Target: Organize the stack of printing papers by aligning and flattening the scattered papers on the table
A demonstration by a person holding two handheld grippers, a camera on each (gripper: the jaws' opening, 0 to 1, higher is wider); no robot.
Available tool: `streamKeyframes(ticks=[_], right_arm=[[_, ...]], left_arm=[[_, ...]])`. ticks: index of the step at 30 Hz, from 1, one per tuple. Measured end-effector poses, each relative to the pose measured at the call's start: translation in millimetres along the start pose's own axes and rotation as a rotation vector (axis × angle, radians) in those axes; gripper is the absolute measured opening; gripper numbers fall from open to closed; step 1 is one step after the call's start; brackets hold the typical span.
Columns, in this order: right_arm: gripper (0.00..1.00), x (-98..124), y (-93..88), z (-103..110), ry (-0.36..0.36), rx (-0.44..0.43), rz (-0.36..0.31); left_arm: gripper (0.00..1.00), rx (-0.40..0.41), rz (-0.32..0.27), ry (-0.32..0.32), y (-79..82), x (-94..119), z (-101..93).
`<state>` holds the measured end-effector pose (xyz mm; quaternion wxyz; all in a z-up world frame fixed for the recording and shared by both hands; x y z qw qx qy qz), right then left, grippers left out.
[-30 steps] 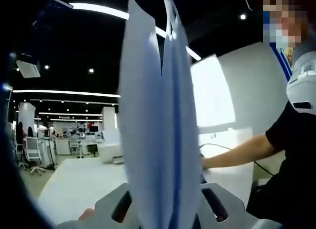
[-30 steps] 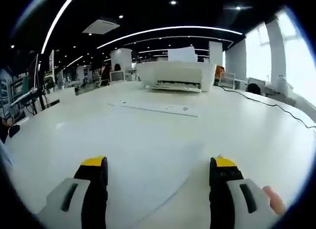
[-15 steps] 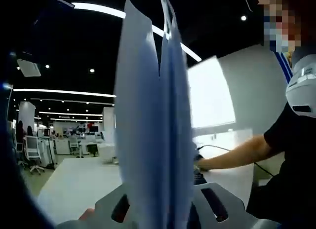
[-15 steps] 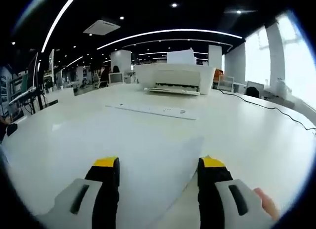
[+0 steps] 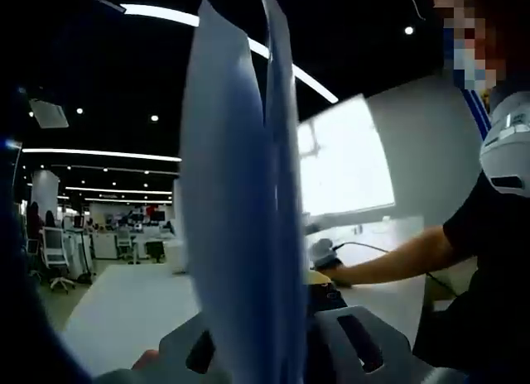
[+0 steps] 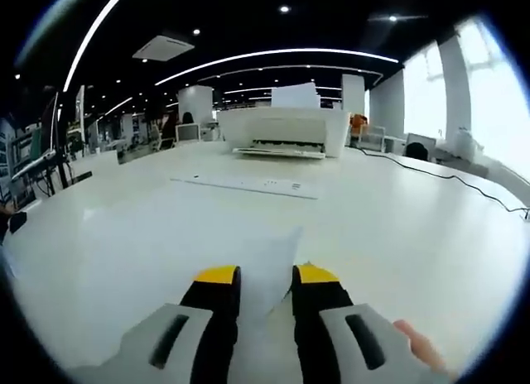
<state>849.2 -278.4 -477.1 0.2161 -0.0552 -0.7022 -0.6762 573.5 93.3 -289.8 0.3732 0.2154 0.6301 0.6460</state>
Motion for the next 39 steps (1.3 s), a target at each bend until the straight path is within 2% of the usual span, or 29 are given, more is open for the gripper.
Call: streamKeyframes(ticks=[10,17,21,26,31,39], right_arm=[[0.00,-0.3,0.6,-6.2,-0.033,0.040,-0.002],[0.00,3.8,0.4,-8.6,-0.047,0.035,0.000],[0.00,7.1,1.9,-7.8,-0.032,0.010,-0.009],[0.00,15.8,7.9,0.3,-0.010,0.031,-0.031],[0.00,20.8,33.1,-7.6,0.005,0.043,-0.070],[0.00,53.2,92.4,-10.1,0.043,0.071,-0.157]], left_arm=[[0.06,0.000,0.001,-0.001,-0.2,-0.7,-0.6],[0.06,-0.001,0.006,0.001,-0.4,-0.6,0.0],[0.06,-0.001,0.007,0.001,-0.5,-0.2,-0.1],[0.06,0.001,0.007,0.006,-1.4,0.3,1.0],[0.06,0.001,0.011,0.009,-1.9,0.2,2.6],[0.06,0.000,0.012,0.004,-1.3,-2.4,0.6]])
Point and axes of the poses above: the point that each gripper's makers call its tool centre point, and the gripper's own axes: x roughly backward along the fingers, z roughly to its left, y roughly out of its top, the point moved 2 cm from there along x, roughly backward along the fingers, and after that the axes turned 1 degree about -y, right-handed, at the moved point
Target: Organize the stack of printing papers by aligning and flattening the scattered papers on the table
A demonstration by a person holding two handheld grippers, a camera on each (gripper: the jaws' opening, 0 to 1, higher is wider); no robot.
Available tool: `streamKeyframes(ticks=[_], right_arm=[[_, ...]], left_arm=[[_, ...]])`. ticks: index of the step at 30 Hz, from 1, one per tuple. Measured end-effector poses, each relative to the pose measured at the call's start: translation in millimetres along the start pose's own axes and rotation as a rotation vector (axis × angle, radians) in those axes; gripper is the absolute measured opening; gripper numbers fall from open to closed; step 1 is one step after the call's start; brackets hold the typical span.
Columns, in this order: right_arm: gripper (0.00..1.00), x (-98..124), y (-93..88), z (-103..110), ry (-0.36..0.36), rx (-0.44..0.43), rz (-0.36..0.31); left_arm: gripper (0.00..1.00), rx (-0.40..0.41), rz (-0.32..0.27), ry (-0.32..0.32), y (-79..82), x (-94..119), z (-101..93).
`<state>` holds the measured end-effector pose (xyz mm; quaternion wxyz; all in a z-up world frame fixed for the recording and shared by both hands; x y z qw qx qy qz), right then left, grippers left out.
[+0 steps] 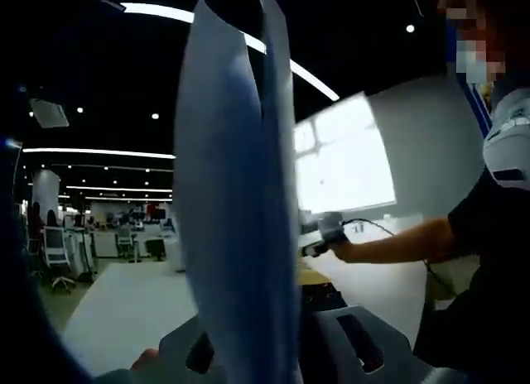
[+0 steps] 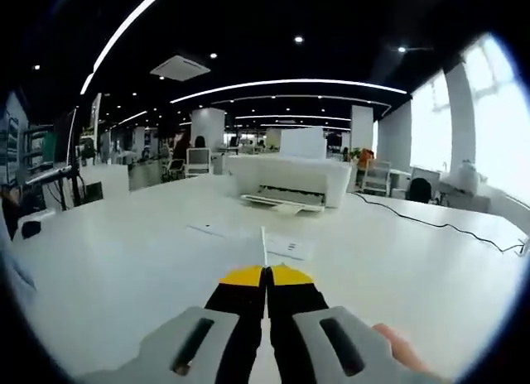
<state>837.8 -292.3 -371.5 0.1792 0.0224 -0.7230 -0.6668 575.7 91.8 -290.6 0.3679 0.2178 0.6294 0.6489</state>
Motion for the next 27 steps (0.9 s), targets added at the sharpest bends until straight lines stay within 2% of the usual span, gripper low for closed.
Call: streamKeyframes(ticks=[4,6,11,15,16,18,21,27], right_arm=[[0.00,17.2,33.6,1.4,0.015,0.018,-0.054],[0.00,21.3,47.2,-2.3,0.005,0.016,-0.058],[0.00,37.2,68.4,2.2,-0.008,0.070,-0.073],[0.00,56.3,80.5,20.9,0.013,0.087,-0.104],[0.00,56.2,90.4,21.4,0.019,0.096,-0.111],[0.00,61.8,92.9,26.5,0.023,0.110,-0.127],[0.00,65.3,98.9,34.3,0.044,0.078,-0.136],[0.00,63.2,104.6,40.7,0.050,0.094,-0.137]], left_arm=[[0.06,-0.004,0.004,-0.006,0.4,-1.3,-1.9],[0.06,-0.004,0.003,-0.008,0.2,-1.7,-2.5],[0.06,0.003,-0.002,-0.007,-0.1,-1.8,-2.9],[0.06,0.000,-0.001,-0.011,0.3,-1.9,-4.9],[0.06,0.001,-0.001,-0.011,0.2,-2.0,-5.0],[0.06,0.003,-0.002,-0.011,0.2,-2.1,-5.1],[0.06,0.002,-0.003,-0.012,0.2,-2.3,-5.9],[0.06,0.003,-0.005,-0.014,0.1,-2.6,-7.0]])
Point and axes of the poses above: the point that each gripper's makers call its tool centre point, and the gripper's own axes: x roughly backward along the fingers, z roughly to its left, y roughly out of its top, the point moved 2 cm from there along x, roughly backward along the fingers, and after that the axes turned 1 degree about -y, right-handed, at the moved point
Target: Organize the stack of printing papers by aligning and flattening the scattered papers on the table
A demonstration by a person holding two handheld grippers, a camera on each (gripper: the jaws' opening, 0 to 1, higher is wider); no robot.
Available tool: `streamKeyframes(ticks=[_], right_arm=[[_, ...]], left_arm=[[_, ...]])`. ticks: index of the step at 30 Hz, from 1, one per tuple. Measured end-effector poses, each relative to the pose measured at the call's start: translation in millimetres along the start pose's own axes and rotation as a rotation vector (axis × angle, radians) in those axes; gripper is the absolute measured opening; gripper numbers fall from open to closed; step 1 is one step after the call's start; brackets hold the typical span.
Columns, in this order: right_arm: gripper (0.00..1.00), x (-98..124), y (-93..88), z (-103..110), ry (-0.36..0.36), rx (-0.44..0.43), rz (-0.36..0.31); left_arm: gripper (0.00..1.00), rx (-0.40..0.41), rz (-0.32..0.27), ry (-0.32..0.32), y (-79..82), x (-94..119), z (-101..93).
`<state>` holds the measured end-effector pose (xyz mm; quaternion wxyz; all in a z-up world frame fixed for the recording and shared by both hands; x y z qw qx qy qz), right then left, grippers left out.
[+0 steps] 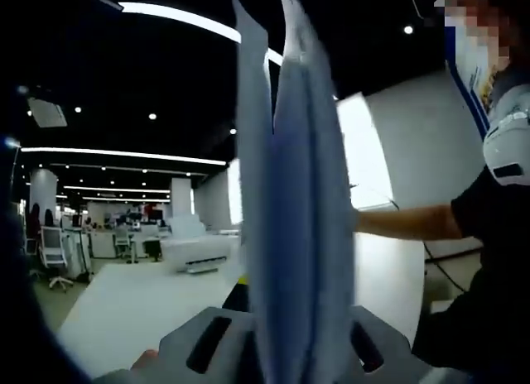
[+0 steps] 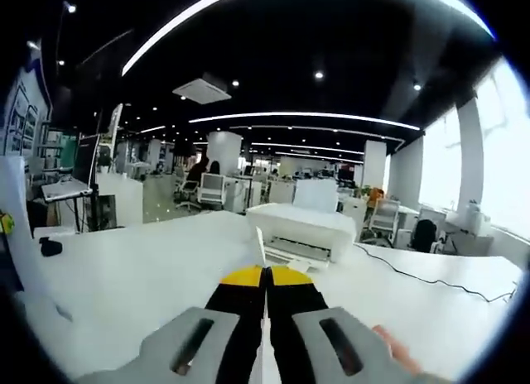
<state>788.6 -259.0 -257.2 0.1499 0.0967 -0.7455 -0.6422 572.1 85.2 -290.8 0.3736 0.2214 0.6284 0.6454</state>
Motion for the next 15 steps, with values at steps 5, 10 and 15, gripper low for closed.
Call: streamKeyframes(ticks=[5,10,15], right_arm=[[0.00,0.8,13.1,3.2,0.022,0.021,-0.015],[0.00,17.9,32.8,22.8,0.064,0.076,-0.038],[0.00,30.9,45.0,27.0,0.077,0.132,-0.050]], left_arm=[[0.06,-0.001,-0.002,0.003,0.8,1.4,0.8],[0.06,0.001,-0.005,0.003,1.1,1.8,1.5],[0.06,0.000,-0.005,0.002,1.3,1.5,1.6]])
Point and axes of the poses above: the point that each gripper's makers call its tool centre point, and the gripper's own axes: x roughly backward along the fingers, z roughly to its left, y roughly out of its top, the point moved 2 cm from there along x, roughly backward along the fingers, and after that the axes turned 1 degree about -y, right-handed, at the moved point
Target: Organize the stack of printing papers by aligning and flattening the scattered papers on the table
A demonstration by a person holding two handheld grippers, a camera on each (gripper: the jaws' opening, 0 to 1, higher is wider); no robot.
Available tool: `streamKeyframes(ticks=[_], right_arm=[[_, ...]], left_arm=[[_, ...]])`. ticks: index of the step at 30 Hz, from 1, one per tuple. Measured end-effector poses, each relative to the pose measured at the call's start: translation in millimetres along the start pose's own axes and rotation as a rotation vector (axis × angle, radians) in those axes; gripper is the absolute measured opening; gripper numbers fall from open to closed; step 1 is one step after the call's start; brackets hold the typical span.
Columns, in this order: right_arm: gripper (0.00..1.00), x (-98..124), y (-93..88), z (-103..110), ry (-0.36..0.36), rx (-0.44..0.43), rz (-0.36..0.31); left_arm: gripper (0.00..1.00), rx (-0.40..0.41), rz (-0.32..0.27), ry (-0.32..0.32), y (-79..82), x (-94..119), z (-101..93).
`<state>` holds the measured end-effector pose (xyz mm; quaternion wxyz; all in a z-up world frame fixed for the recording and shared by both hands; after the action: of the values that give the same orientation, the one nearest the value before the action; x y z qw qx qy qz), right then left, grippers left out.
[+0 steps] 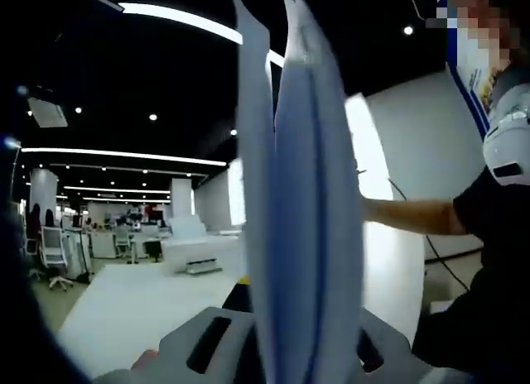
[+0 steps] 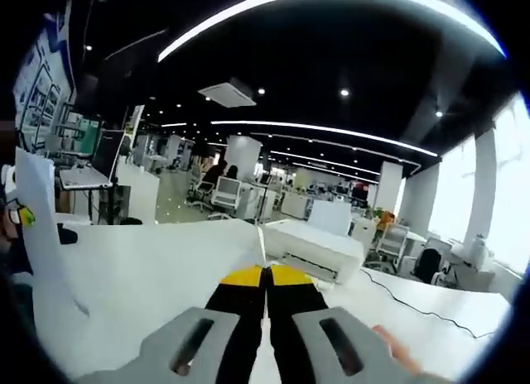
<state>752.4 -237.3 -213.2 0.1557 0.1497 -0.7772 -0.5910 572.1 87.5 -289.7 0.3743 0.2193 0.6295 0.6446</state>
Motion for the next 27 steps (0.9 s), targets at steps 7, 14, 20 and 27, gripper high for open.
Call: streamKeyframes(ticks=[7,14,20,27], right_arm=[[0.00,21.0,22.9,5.6,0.014,0.079,-0.013],[0.00,37.5,50.2,11.7,0.028,0.122,-0.059],[0.00,49.0,58.9,26.5,0.034,0.173,-0.074],[0.00,57.6,70.1,21.1,0.005,0.214,-0.109]], left_arm=[[0.06,-0.001,0.002,-0.001,-0.3,-0.7,-0.9],[0.06,-0.003,0.004,-0.001,-0.5,-2.0,-2.1],[0.06,-0.008,0.011,-0.004,0.0,-2.2,-3.3],[0.06,-0.008,0.010,-0.004,-0.1,-1.1,-2.2]])
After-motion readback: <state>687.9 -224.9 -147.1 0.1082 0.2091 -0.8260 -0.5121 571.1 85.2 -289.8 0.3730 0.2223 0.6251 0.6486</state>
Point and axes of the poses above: the point that each gripper's makers call its tool centre point, and the gripper's own axes: x roughly backward along the fingers, z roughly to its left, y roughly out of its top, the point moved 2 cm from there along x, roughly backward along the fingers, and after that the axes turned 1 degree about -y, right-handed, at the moved point
